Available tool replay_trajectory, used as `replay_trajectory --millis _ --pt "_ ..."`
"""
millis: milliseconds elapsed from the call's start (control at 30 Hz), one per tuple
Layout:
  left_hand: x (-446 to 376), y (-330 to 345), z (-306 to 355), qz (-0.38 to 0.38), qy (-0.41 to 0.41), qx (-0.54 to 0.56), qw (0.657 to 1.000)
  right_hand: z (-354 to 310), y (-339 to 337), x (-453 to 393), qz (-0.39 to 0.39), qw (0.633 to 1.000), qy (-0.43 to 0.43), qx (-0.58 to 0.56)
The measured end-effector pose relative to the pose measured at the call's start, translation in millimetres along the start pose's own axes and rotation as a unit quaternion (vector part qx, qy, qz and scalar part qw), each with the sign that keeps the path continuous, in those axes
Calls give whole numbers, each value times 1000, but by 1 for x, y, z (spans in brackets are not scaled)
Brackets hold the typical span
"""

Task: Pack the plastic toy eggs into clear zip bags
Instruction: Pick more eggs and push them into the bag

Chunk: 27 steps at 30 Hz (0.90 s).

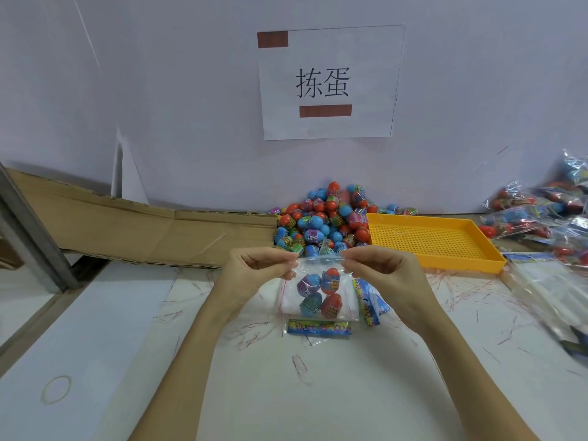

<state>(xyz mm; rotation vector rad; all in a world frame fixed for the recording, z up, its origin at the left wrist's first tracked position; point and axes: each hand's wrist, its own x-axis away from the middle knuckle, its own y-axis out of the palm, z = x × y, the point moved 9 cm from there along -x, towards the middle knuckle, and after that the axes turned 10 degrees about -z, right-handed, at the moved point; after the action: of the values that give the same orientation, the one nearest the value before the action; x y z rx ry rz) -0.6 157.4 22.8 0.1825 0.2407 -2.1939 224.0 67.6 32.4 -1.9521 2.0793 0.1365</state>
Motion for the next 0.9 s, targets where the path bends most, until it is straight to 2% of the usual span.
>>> replay_trajectory --millis 400,533,667,900 --pt "1 1 6 -26 32 -114 993 1 1 0 -29 994 -6 102" --pt "1 0 7 -25 36 -105 993 0 -2 -1 -20 994 -6 109" --pt "0 4 7 11 37 -85 996 1 0 0 -6 996 -3 89" --pt "-4 8 3 -6 43 -94 995 -1 8 -2 3 992 -14 129"
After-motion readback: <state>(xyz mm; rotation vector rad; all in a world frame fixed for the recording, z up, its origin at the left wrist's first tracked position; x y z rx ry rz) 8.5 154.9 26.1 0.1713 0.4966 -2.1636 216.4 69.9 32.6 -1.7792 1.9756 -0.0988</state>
